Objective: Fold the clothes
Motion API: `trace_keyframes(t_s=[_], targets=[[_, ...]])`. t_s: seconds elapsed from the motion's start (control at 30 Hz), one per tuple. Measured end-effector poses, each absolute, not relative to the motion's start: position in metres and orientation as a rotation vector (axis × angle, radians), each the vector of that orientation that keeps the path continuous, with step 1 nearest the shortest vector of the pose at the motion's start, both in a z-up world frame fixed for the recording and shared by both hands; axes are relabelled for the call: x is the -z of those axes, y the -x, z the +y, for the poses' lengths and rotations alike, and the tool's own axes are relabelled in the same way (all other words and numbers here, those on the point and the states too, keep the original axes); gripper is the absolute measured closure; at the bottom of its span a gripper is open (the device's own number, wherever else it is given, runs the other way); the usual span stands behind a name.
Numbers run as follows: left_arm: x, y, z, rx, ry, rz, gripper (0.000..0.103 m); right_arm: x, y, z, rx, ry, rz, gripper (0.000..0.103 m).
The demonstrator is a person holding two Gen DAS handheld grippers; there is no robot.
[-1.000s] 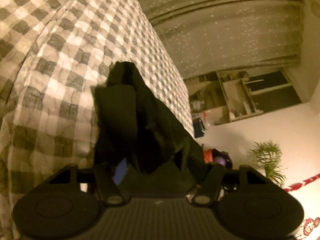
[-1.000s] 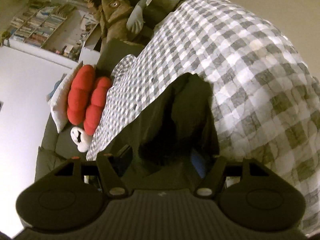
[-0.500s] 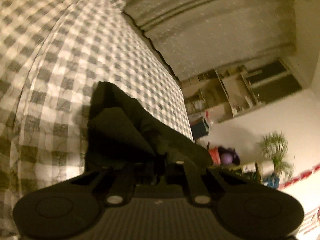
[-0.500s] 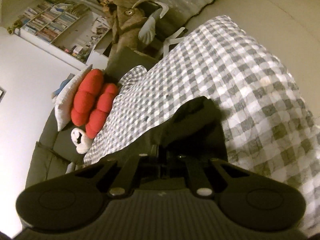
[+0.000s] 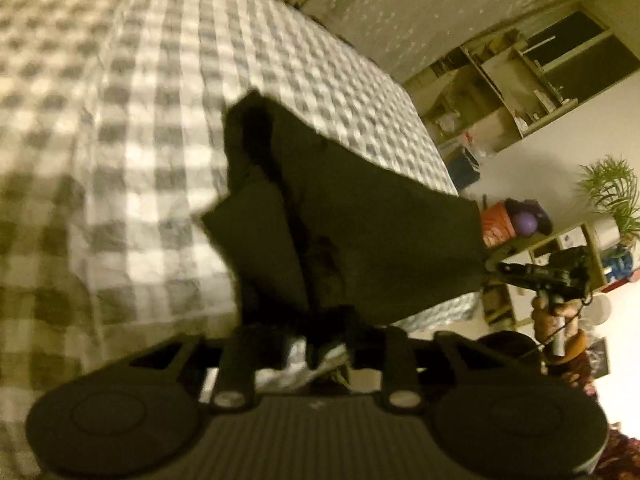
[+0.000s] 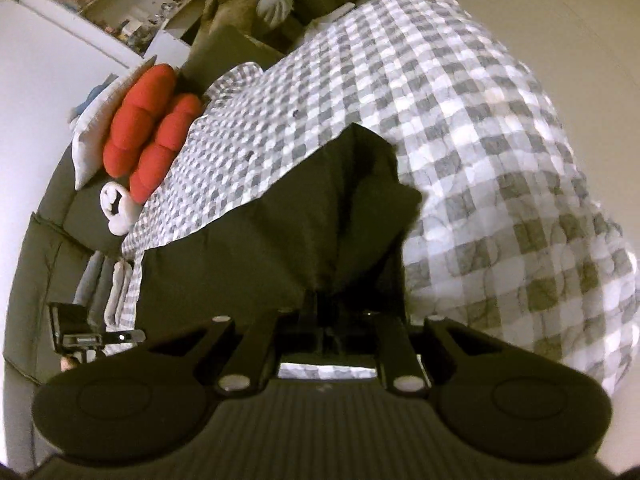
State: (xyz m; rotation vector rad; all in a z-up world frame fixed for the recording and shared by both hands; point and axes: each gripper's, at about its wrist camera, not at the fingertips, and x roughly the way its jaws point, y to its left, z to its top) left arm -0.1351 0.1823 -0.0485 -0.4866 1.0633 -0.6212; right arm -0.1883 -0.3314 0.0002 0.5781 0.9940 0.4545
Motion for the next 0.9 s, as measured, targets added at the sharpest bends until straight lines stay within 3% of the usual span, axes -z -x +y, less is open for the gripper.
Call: trace_keyframes(t_s=[0.03, 0.1, 0.13, 0.23, 0.43, 0.9], targets=[[0.041, 0.136, 0.184, 0.615, 0.477, 1.029, 0.07, -0.004, 0.19, -0.331, -0.452, -0.55, 0.98, 0.08], [0.025, 0.138, 0.184, 0.605, 0.451, 0.935, 0.059, -0.013, 0.195, -0.328, -0.443, -0.481, 0.94, 0.056], [0.018, 0.14, 0.186, 0.604, 0.44, 0.891, 0.055, -0.018, 0.197, -0.324, -0.444, -0.445, 0.917, 0.055], [0.001, 0.139, 0.183, 0.596, 0.4, 0.773, 0.041, -0.031, 0.202, -0.311, -0.45, -0.336, 0.841, 0.055], [-0.013, 0.129, 0.148, 0.688, 0.302, 0.648, 0.026, -0.038, 0.197, -0.27, -0.494, -0.102, 0.697, 0.055], [0.011, 0.074, 0.036, 0.762, 0.007, 0.7, 0.025, -0.004, 0.147, -0.127, -0.707, 0.268, 0.64, 0.054]])
